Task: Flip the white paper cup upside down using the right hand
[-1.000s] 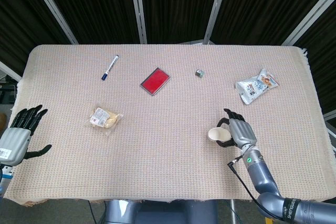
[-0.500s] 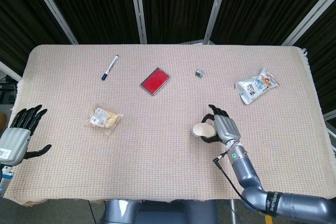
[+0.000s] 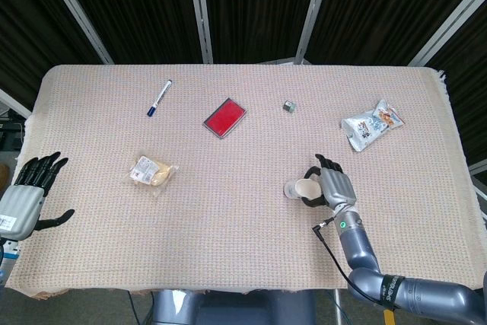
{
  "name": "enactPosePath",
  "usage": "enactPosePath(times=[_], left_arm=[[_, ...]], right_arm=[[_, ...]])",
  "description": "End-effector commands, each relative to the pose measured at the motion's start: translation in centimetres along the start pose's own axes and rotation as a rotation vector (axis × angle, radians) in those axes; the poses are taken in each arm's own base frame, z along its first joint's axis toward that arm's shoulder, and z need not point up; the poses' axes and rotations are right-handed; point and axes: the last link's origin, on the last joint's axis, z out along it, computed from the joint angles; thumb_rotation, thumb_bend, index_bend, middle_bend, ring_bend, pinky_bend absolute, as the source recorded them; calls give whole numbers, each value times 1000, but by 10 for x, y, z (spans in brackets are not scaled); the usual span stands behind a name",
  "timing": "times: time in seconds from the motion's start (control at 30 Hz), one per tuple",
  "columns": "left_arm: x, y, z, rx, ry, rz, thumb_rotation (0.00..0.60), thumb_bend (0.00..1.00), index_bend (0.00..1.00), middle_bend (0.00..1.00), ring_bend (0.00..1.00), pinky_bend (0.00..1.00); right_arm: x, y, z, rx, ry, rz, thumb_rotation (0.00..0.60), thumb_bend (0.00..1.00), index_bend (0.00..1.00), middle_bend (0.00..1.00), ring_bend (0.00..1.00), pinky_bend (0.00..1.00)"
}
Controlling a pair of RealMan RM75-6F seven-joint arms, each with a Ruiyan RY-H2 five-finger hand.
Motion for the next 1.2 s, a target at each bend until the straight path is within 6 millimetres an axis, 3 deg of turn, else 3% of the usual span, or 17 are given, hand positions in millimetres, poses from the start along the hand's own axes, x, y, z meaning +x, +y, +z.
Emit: enactPosePath(times=[0.03, 0.23, 0.37, 0.5, 0.63, 0.83, 1.2], left_arm=[[0, 0, 0, 0, 0, 0, 600, 144, 0, 0, 0, 0], [0, 0, 0, 1, 1, 1, 600, 143, 0, 0, 0, 0], [0, 0, 0, 1, 2, 1, 600, 144, 0, 0, 0, 0], [0, 0, 0, 0, 2, 0, 600, 143, 0, 0, 0, 0], [0, 0, 0, 0, 1, -1, 600, 143, 0, 0, 0, 0], [0, 0, 0, -1, 0, -3, 600, 142, 0, 0, 0, 0], [0, 0, 0, -5, -3, -7, 600, 145, 0, 0, 0, 0]], right_arm=[[2, 9, 0, -30, 13, 10, 600, 144, 351, 0, 0, 0], [8, 22, -3, -82, 42, -12, 600, 144, 259, 0, 0, 0], [9, 26, -5, -101, 46, -19, 600, 142, 126, 0, 0, 0], [5, 25, -6, -109, 38, -32, 600, 139, 67, 0, 0, 0], [2, 18, -7, -85, 45, -37, 600, 126, 127, 0, 0, 0], [-8, 4, -5, -35, 86, -108, 600, 25, 239, 0, 0, 0], [-31, -14, 3, -31, 211, -301, 600, 44, 328, 0, 0, 0]])
